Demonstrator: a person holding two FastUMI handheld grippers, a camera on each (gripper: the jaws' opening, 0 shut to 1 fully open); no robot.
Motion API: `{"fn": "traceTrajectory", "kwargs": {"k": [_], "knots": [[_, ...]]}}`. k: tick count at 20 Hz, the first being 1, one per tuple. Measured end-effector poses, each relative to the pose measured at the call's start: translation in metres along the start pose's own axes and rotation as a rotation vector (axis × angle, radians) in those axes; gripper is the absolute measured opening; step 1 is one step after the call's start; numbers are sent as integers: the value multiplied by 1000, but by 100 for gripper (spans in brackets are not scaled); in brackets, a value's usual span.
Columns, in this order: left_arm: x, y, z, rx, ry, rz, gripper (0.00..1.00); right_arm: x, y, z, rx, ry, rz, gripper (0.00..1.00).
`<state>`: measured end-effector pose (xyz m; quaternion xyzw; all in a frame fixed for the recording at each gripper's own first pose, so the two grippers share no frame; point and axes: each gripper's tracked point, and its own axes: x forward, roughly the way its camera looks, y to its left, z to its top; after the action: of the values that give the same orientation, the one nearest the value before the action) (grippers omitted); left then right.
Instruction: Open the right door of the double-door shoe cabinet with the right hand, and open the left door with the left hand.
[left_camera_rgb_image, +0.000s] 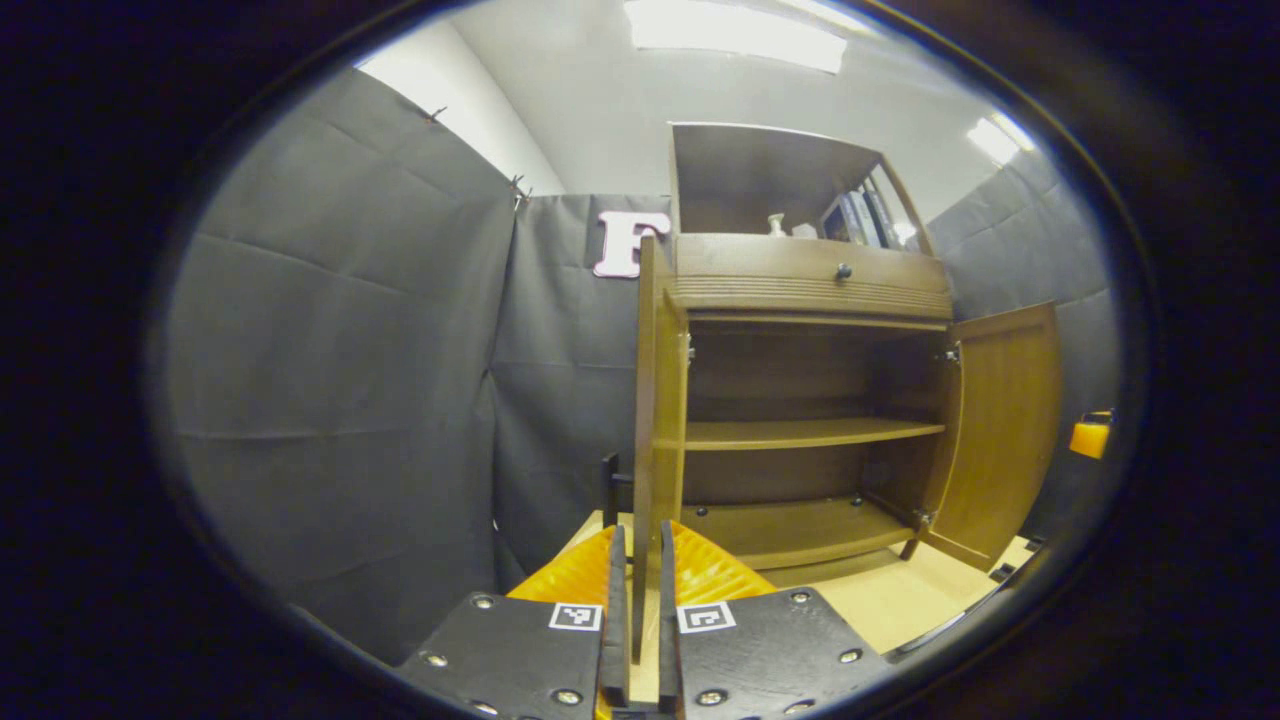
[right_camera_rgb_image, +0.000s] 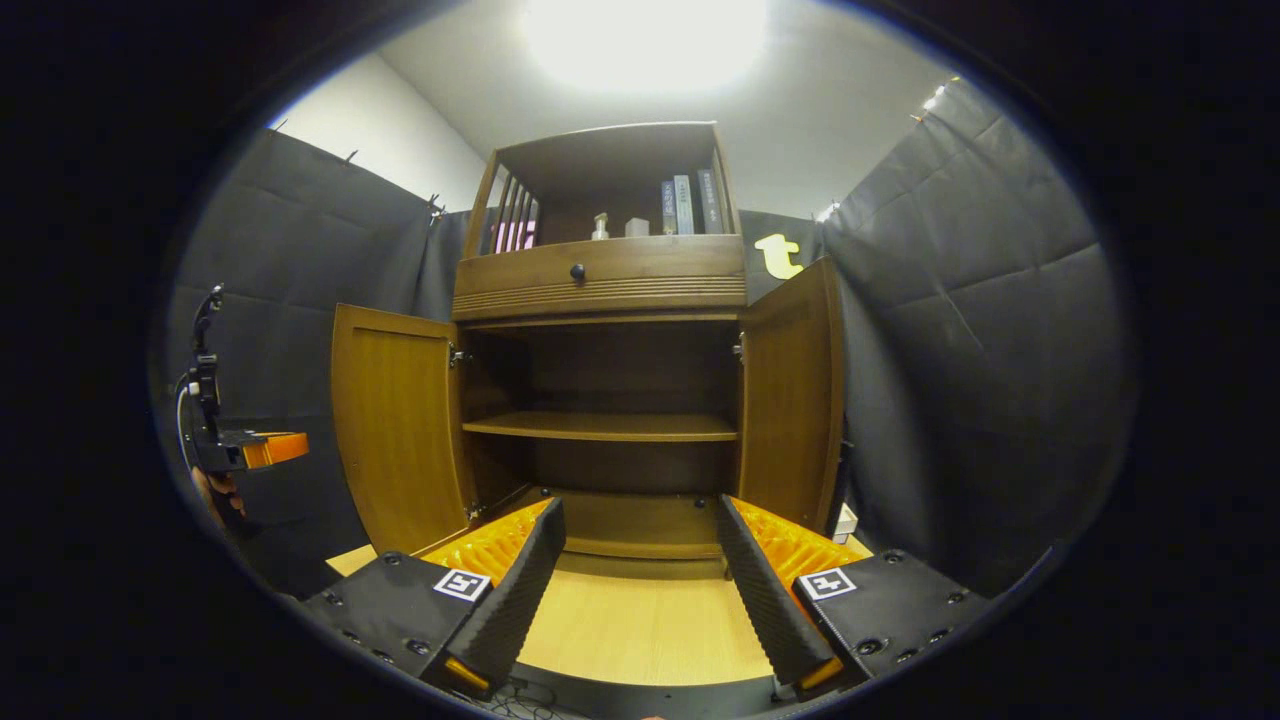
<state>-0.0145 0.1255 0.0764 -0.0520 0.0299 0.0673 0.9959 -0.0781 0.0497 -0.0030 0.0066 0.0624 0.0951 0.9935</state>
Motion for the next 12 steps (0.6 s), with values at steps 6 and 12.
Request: {"fn": "traceTrajectory", "kwargs": {"k": [6, 12], "knots": [[-6, 0, 4, 17, -16, 5, 12, -23, -31, 7, 23, -28, -44, 92], [-5, -3, 5, 58, -26, 35, 12, -34, -43, 2, 22, -30, -55, 92]]}}
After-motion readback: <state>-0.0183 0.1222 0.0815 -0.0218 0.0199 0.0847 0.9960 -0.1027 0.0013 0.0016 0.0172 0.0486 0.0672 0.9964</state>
